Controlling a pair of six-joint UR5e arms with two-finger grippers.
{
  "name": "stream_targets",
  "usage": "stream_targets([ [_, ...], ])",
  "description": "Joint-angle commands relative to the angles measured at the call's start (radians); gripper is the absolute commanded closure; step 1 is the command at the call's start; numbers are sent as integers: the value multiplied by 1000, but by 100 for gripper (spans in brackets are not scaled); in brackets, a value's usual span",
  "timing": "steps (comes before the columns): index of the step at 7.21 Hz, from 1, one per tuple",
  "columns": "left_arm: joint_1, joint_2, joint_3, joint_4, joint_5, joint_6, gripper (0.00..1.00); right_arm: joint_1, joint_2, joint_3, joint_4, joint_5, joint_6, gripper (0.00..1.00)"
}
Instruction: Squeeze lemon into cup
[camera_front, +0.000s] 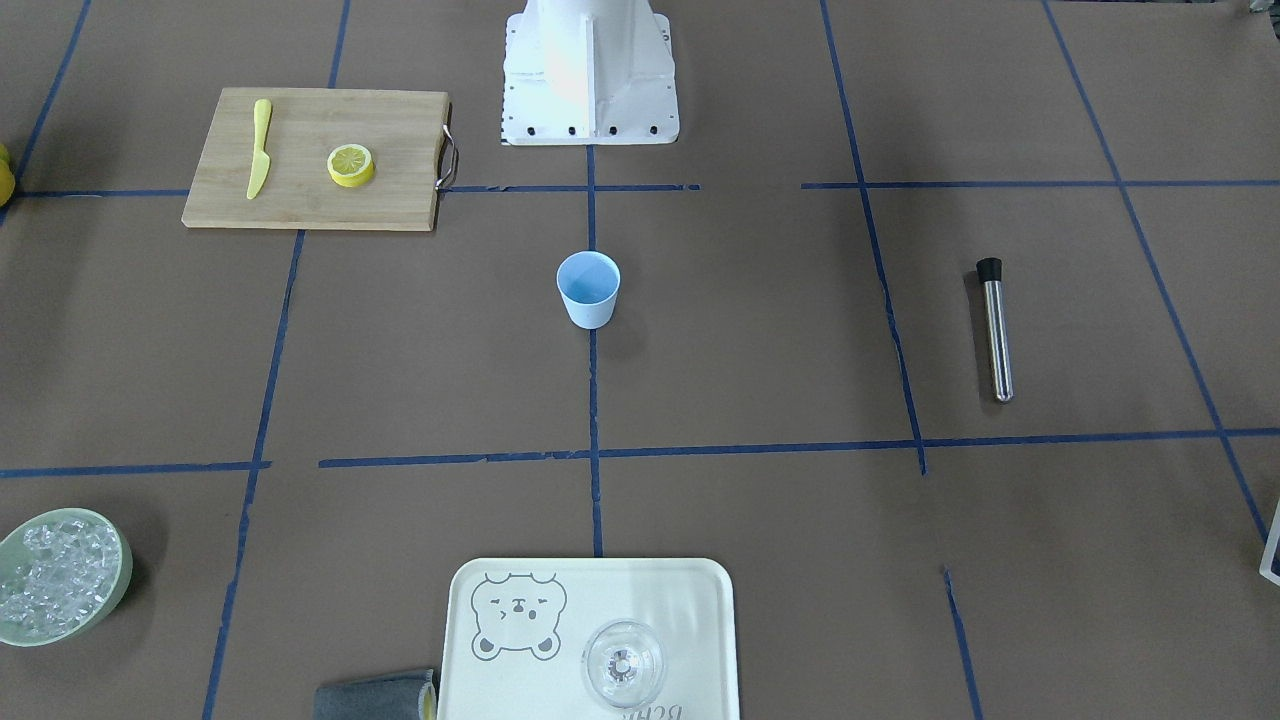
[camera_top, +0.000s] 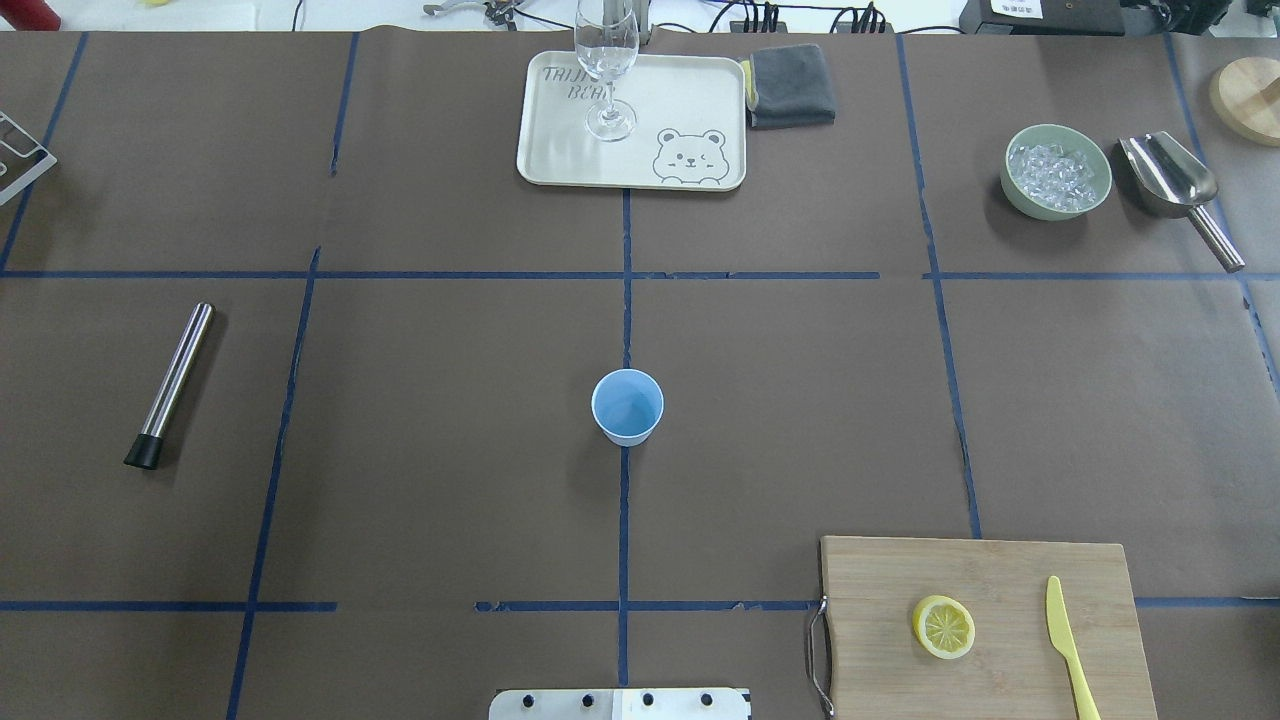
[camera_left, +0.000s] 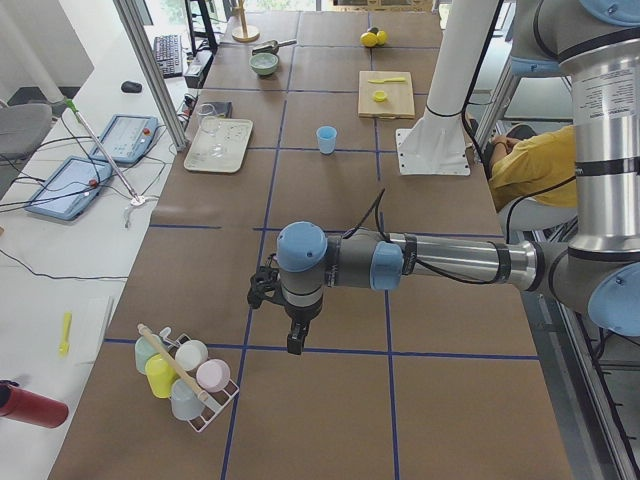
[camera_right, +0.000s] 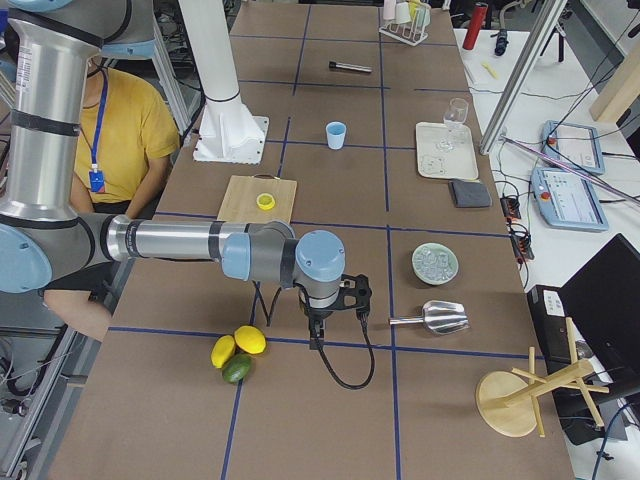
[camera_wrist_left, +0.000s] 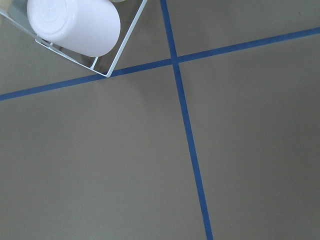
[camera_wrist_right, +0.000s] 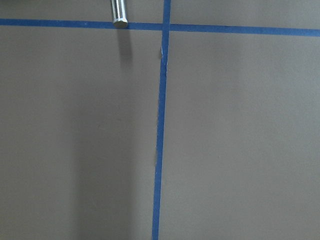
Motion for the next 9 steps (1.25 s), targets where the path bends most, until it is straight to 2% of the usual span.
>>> stream_targets([
  [1,0,1,-1,-2,4,7,0,0,1,-1,0,0,0,0],
  [5,0,2,5,-2,3,6,0,0,18,12,3,3,5,0],
  [6,0,2,0,0,1,6,0,0,15,31,67,6,9,0],
  [9,0,2,-9,-3,-6,7,0,-29,-14,28,366,79,15,0],
])
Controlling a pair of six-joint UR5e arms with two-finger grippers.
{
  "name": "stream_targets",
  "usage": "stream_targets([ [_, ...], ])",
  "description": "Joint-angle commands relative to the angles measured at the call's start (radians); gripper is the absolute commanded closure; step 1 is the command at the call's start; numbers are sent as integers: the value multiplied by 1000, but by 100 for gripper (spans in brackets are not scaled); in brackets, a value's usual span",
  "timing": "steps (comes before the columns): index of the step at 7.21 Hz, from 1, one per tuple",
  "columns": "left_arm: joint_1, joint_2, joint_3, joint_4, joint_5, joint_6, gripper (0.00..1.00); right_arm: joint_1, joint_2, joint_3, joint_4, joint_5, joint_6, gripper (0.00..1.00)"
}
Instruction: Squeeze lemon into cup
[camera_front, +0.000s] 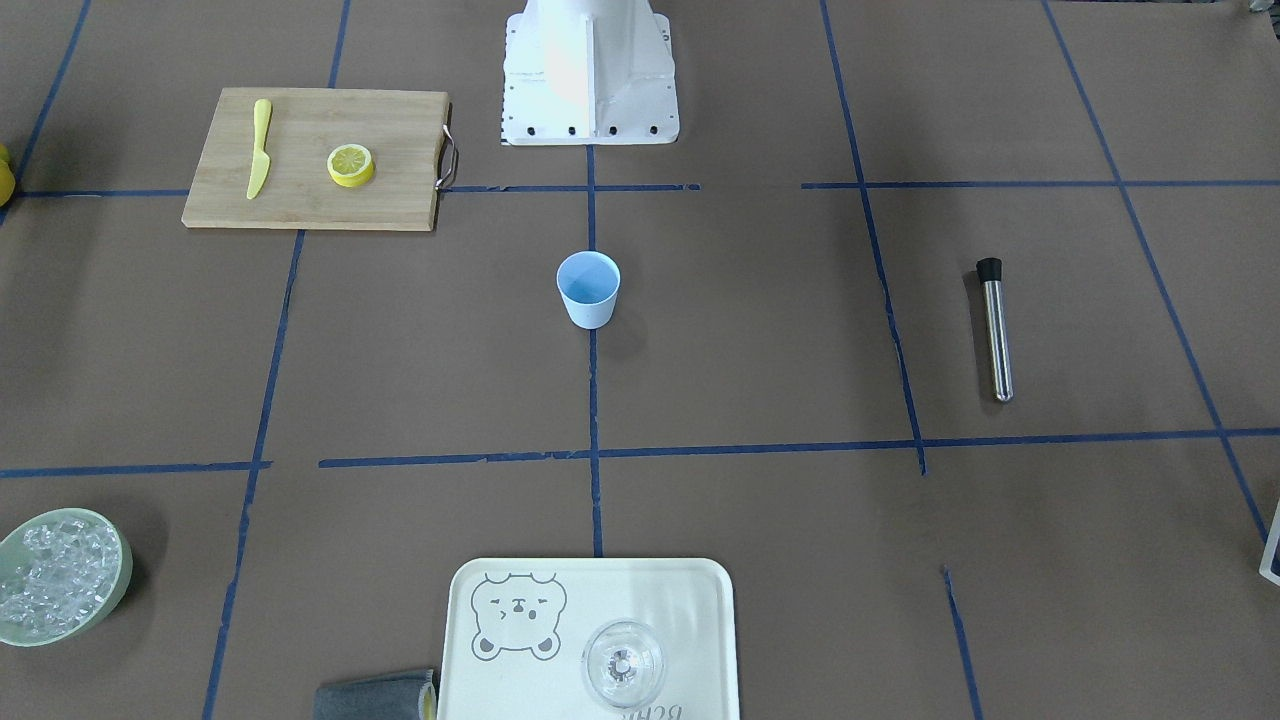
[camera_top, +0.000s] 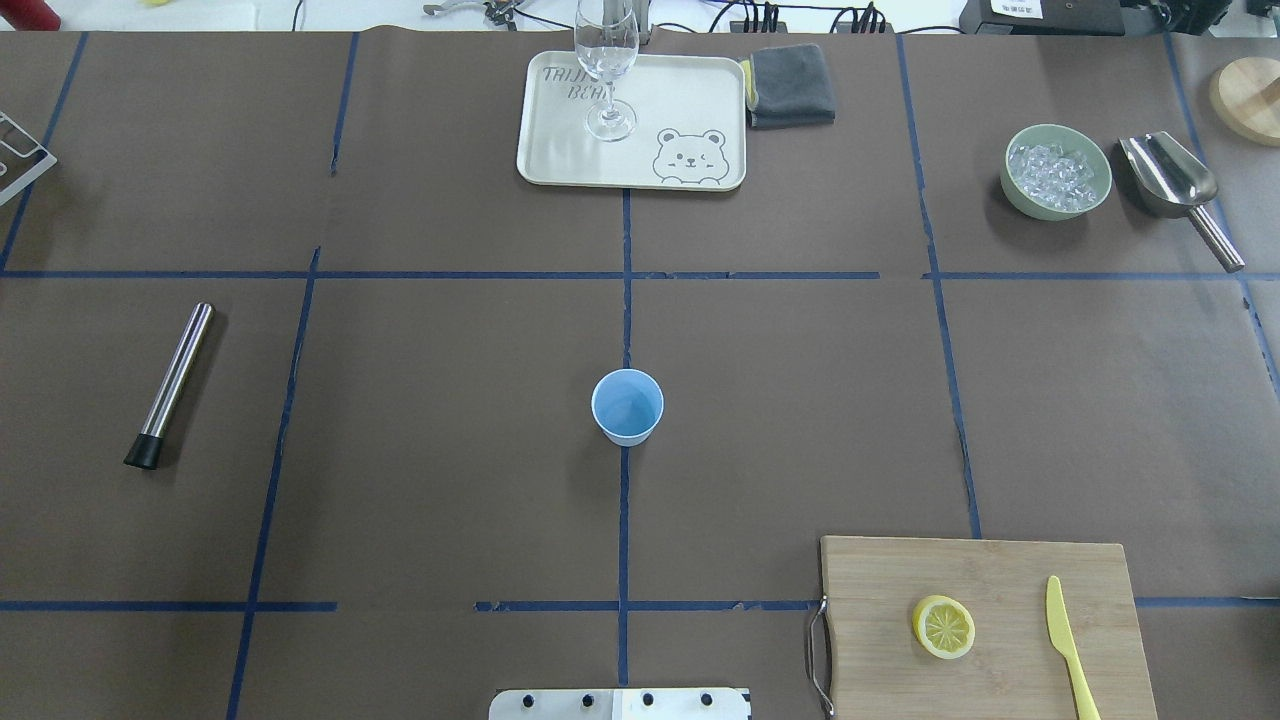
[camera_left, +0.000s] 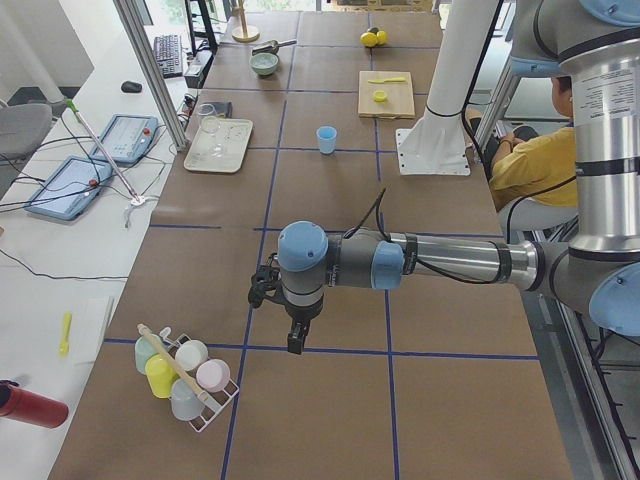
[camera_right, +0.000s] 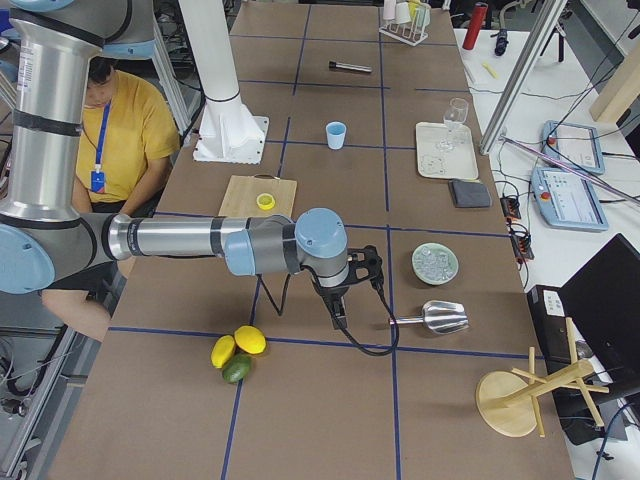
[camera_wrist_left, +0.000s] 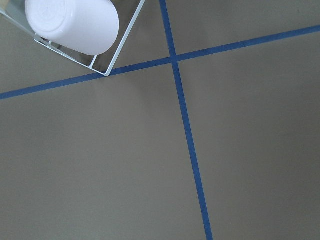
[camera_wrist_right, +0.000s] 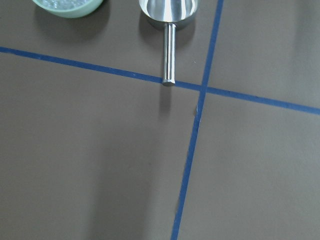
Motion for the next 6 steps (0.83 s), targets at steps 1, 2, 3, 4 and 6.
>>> stream_targets([
  [1,0,0,-4,-2,-3,1,0,-28,-12,26,121,57,44,0],
  [2,0,0,-9,-2,-3,1,0,-76,-12,98,119,77,119,0],
  [3,0,0,-9,-2,-3,1,0,-128,-10,153,121,78,217,0],
  [4,0,0,-9,-3,-4,1,0,-203,-7,225,122,75,329,0],
  [6,0,0,-9,-3,-4,1,0,-361,48,286,143,16,602,0],
])
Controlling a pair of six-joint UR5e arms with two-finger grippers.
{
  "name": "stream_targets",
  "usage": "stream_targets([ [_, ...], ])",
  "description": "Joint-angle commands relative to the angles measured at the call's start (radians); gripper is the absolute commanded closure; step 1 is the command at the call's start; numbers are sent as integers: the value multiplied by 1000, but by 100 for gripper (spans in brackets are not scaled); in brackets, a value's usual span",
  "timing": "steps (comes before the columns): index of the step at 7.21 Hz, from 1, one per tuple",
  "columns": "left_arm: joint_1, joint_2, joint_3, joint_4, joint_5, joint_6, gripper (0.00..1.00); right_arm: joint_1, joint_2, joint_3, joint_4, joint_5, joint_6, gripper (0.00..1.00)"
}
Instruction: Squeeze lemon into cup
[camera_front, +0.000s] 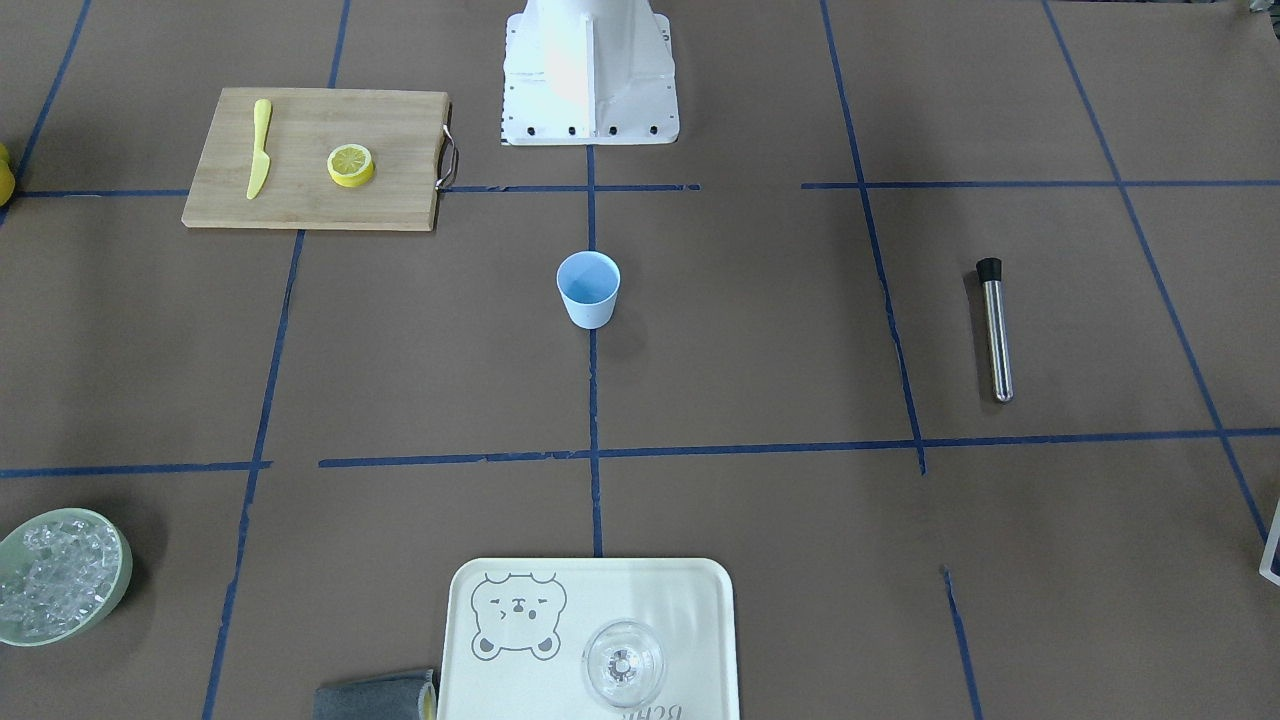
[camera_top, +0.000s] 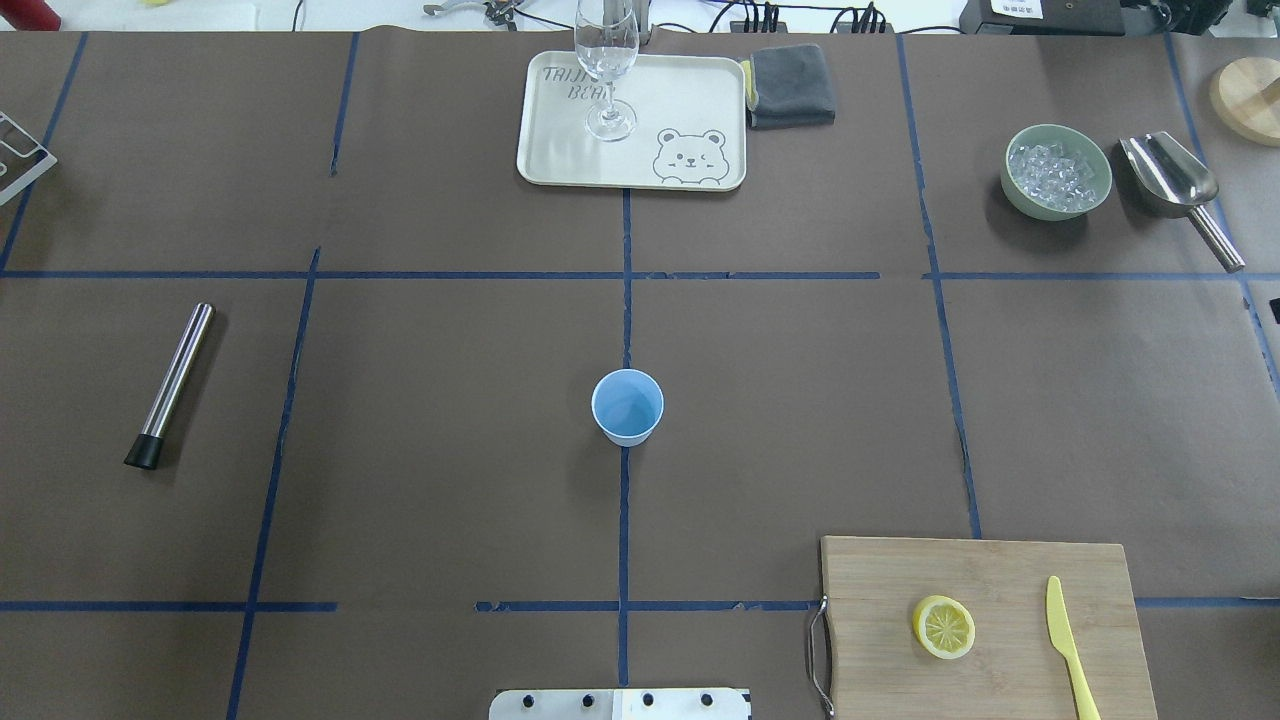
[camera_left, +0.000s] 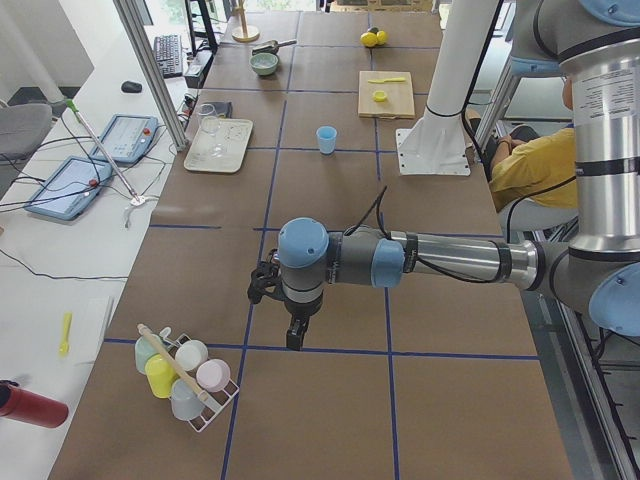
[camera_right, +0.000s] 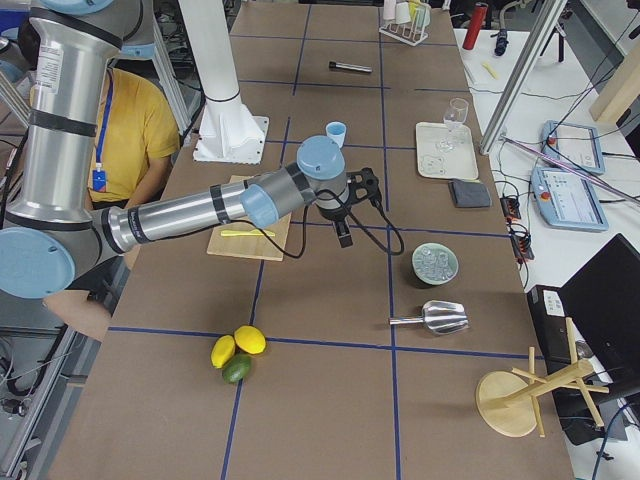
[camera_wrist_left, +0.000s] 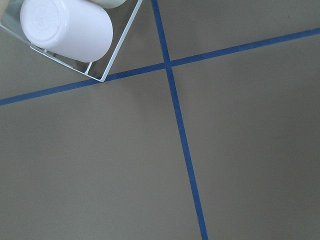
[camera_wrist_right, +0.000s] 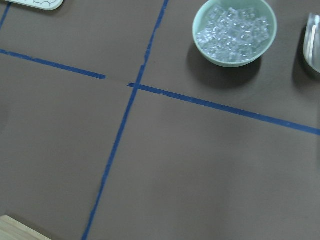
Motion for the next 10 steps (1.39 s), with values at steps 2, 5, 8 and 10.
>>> stream_targets([
  [2,0,3,-12,-1,-2,0,0,-304,21,116,24,-183,360,0],
  [5,0,3,-21,-1,-2,0,0,-640,18,183,24,-445,689,0],
  [8,0,2,-41,-1,-2,-1,0,-1048,25,197,30,-889,1067,0],
  [10,0,2,-48,-1,-2,0,0,-1234,21,188,30,-1070,1216,0],
])
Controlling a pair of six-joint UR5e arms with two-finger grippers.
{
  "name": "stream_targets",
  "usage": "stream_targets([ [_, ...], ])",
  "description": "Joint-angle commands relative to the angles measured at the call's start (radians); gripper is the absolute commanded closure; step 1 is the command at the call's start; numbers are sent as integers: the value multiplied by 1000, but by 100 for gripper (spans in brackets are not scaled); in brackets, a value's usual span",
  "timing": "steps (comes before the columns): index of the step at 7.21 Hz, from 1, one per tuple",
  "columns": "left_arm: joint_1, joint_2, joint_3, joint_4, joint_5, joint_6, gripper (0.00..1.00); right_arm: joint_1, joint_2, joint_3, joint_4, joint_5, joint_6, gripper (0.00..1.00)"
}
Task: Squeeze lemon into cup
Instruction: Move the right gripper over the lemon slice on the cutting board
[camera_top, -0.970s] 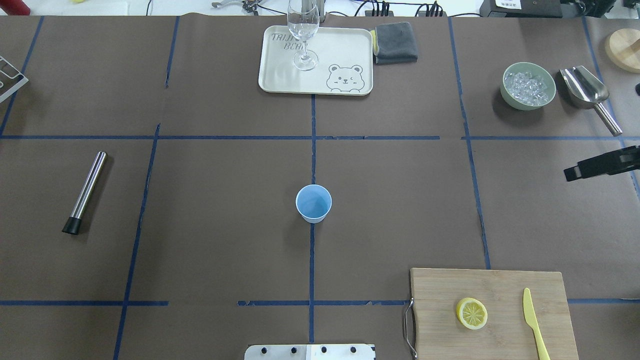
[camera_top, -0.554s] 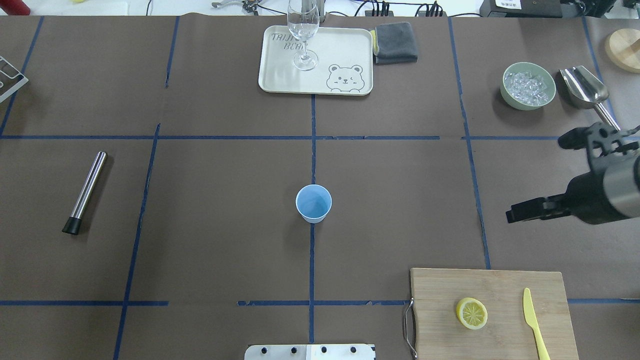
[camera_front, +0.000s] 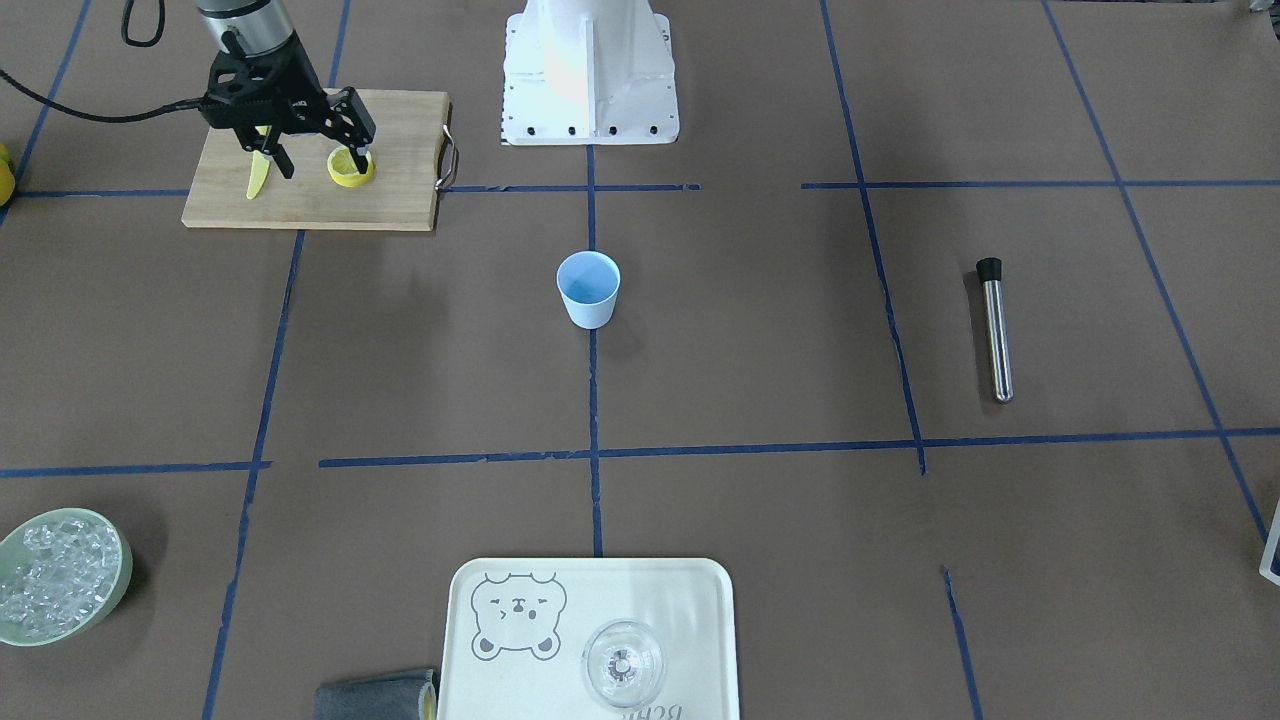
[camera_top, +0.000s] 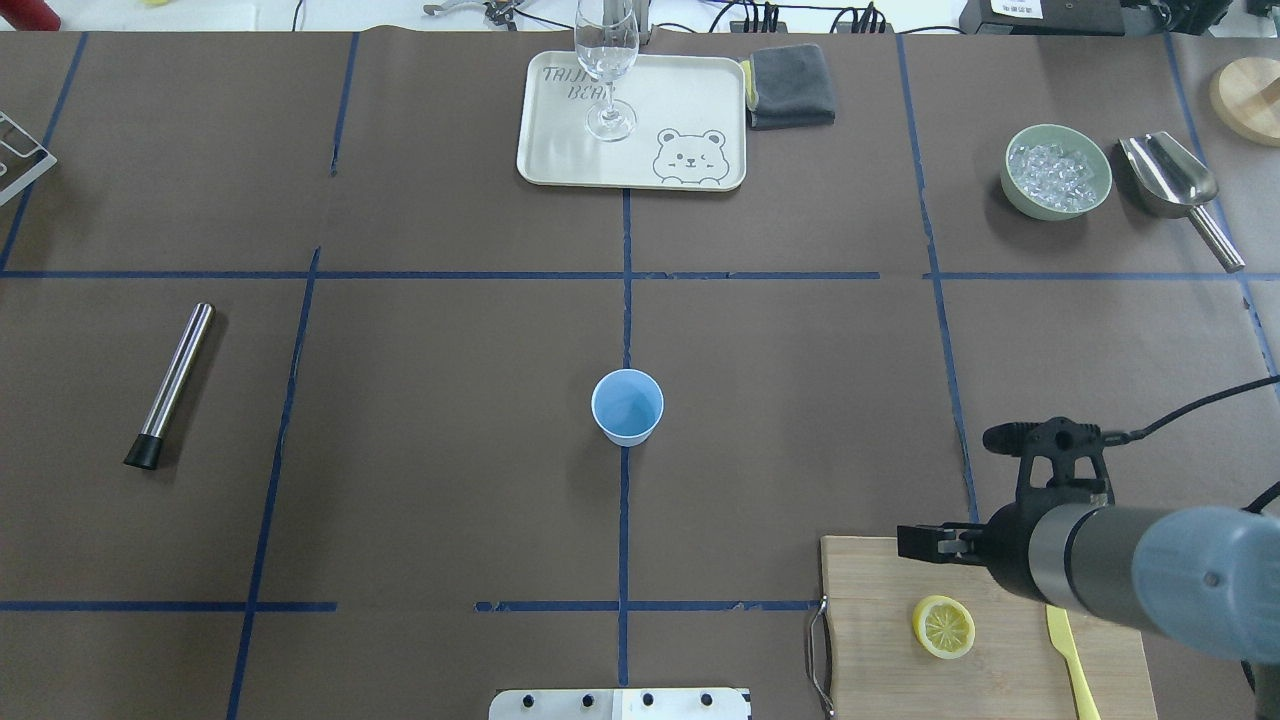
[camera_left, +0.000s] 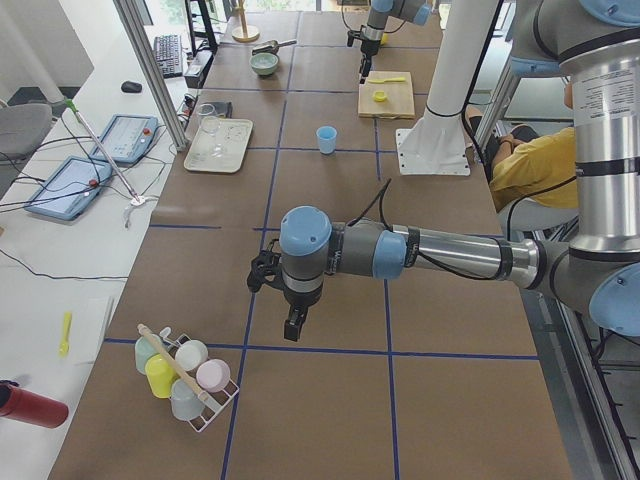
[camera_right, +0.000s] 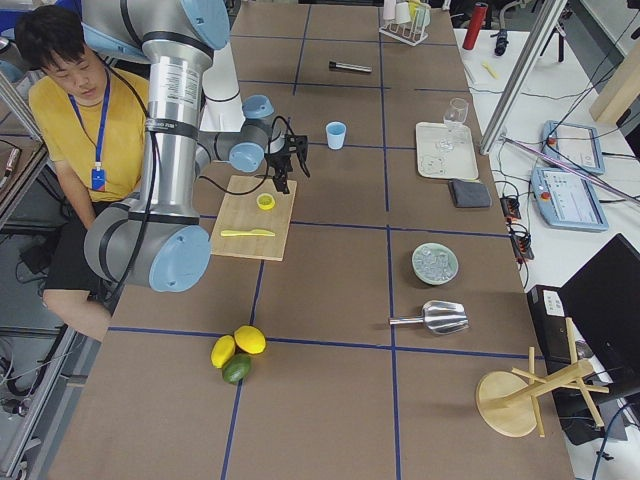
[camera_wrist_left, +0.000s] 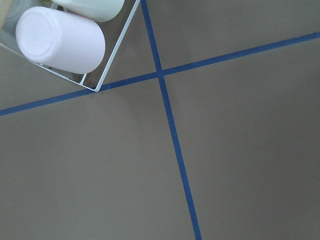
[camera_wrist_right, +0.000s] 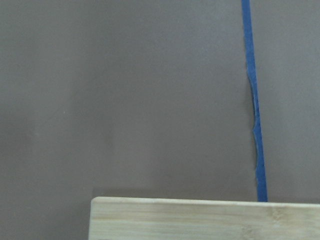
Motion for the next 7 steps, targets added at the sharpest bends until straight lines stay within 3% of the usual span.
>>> stream_targets([
  [1,0,0,-4,-2,-2,0,0,-158,-7,-29,3,-146,102,1],
  [3,0,0,-4,-3,-2,0,0,-174,-20,-70,6,-153,103,7],
  [5,0,0,-4,-3,-2,0,0,-189,-92,-73,86,-153,100,8],
  [7,0,0,-4,-3,-2,0,0,-203,-91,-84,89,-157,102,8],
])
